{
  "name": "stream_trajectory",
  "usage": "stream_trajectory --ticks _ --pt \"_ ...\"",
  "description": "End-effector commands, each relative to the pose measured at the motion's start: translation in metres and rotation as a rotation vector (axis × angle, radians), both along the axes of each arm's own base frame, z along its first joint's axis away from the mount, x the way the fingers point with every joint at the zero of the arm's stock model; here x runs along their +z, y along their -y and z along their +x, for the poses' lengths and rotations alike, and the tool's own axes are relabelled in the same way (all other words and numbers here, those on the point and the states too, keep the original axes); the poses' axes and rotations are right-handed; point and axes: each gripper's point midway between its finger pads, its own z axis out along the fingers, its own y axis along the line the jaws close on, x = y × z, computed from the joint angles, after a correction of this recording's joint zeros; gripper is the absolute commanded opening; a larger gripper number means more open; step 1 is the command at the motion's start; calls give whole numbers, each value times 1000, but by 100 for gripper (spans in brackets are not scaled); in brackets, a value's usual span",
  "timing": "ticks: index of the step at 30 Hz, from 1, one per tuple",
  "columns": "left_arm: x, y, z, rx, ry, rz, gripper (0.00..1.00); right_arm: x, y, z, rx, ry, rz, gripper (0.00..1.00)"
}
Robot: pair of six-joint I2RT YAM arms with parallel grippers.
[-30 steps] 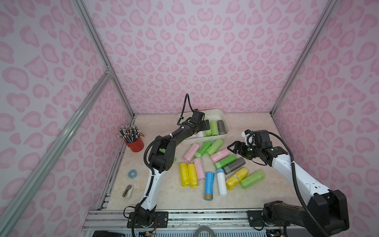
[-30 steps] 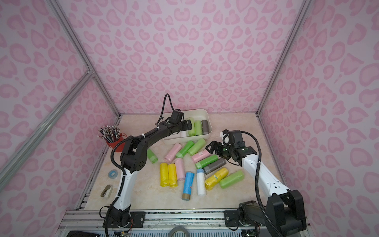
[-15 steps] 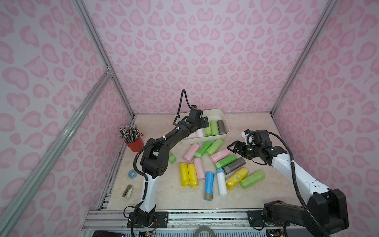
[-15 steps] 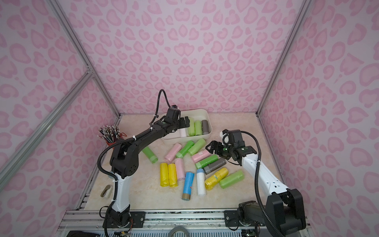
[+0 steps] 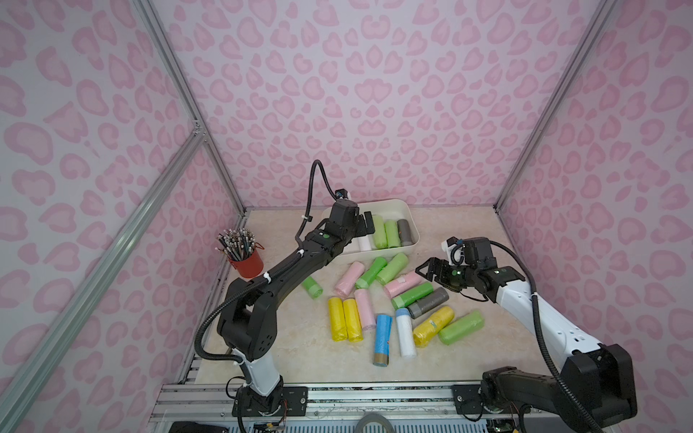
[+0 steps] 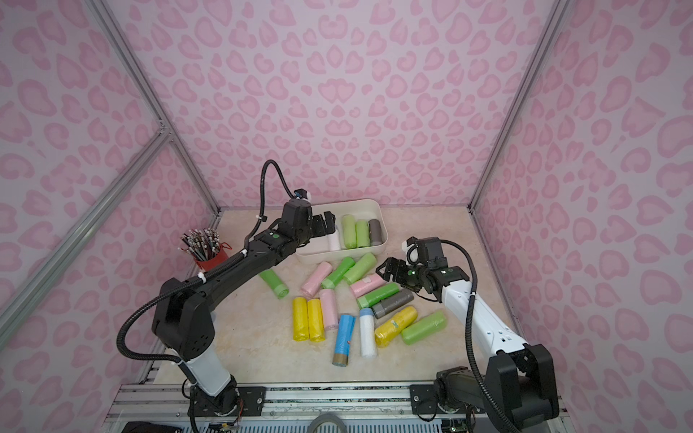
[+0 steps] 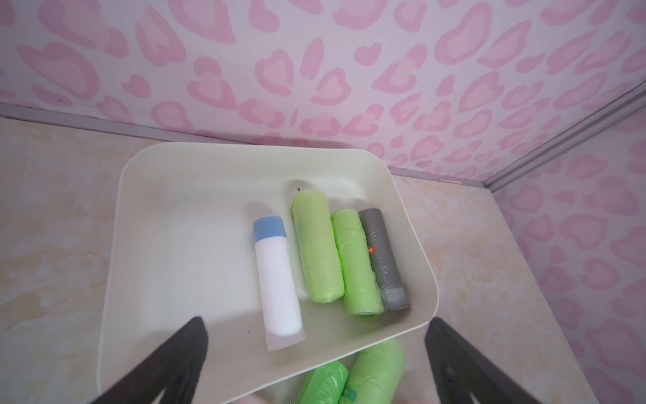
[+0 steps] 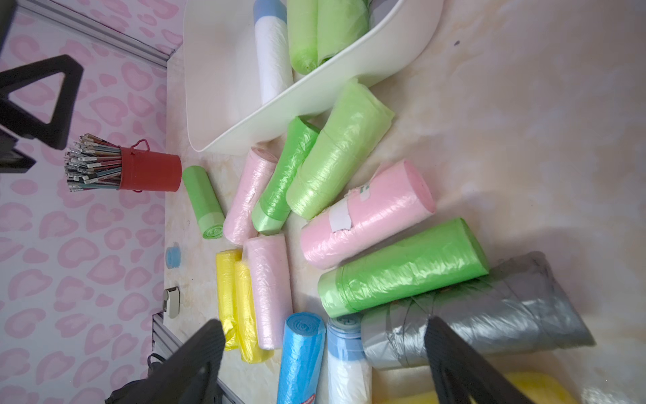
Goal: Put the roll of trash bags into the storage box
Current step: Place the roll of trash bags in the storage box.
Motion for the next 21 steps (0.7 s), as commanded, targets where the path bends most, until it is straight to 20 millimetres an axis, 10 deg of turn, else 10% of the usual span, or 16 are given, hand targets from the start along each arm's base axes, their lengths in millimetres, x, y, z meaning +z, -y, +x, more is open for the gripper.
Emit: stream_trajectory --ticks 1,11,21 --pt "22 -17 -7 51 74 2 100 0 3 2 -8 6 -19 91" --pt "-18 -77 -66 186 27 101 100 -15 28 -3 -49 -18 -215 91" --pt "-35 -91 -101 177 -23 102 100 -27 43 -11 -85 -67 -295 91"
